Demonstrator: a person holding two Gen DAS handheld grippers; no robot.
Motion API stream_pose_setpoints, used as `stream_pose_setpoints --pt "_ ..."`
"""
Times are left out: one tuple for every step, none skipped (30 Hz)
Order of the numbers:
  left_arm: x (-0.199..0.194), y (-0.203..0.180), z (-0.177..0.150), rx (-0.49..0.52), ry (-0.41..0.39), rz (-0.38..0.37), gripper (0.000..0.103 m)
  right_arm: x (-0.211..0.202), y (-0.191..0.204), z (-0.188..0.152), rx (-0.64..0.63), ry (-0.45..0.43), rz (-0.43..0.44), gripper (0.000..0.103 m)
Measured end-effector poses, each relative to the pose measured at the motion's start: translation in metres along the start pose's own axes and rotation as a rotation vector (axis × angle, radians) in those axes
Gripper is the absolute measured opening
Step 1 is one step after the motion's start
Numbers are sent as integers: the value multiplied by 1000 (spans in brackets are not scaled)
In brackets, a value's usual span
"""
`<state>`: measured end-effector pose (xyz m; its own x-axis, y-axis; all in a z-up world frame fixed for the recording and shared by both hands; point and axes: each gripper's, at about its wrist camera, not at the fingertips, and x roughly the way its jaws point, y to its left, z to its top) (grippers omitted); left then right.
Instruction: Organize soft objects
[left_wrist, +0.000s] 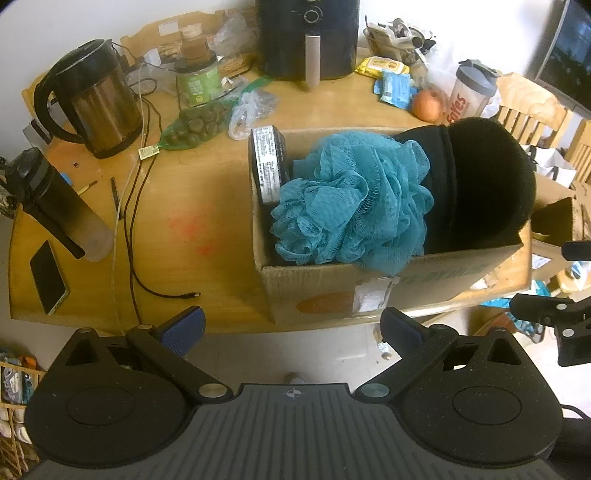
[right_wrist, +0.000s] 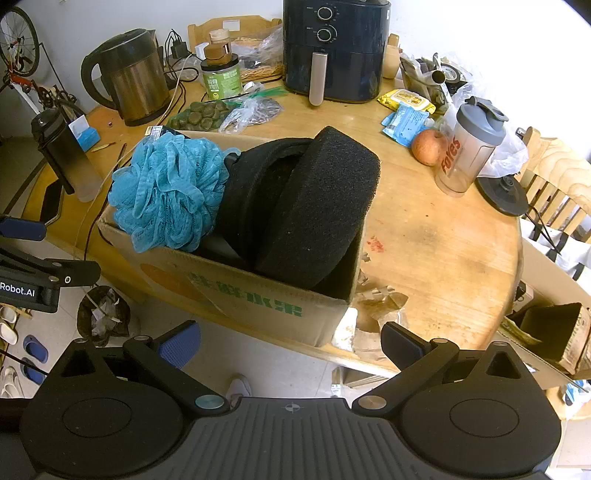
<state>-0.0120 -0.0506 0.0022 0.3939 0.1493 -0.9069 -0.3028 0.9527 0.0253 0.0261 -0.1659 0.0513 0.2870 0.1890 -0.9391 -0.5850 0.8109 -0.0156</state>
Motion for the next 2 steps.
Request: stream_pose_setpoints --pt "0 0 1 -1 0 3 103 1 -1 1 0 0 0 103" --pt "1 0 1 -1 0 3 103 1 -1 1 1 1 0 103"
